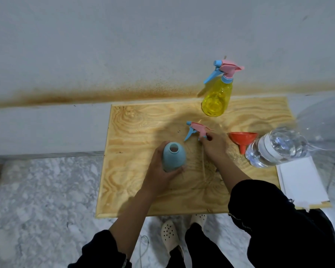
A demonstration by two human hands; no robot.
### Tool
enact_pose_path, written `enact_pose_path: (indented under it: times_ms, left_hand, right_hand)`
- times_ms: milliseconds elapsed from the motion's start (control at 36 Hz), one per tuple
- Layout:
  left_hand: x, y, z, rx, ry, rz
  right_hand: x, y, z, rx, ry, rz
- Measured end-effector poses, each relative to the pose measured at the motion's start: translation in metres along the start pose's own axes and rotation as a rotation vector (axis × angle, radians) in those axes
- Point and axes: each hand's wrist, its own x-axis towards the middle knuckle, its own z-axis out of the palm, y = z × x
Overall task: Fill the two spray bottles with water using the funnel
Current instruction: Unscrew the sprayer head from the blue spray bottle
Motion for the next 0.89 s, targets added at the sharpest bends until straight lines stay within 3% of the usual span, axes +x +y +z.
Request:
enact_pose_path:
  times_ms: [556, 750, 889]
  left_hand:
    - [-0.001, -0.006, 0.004, -0.021, -0.024, -0.025]
    - [-0.002, -0.005, 0.004, -0.035, -0.023, -0.037]
    - [-0.002, -0.004, 0.006, -0.038, -0.004, -0.053]
  right_hand:
    - [0.003, 0.001, 0.003, -0.114, 0.051, -0.102]
    - [-0.011, 0.002, -0.041, -0.075, 0.357, -0.352]
    - [-0.016, 0.018, -0.066, -0.283, 0.425, -0.232]
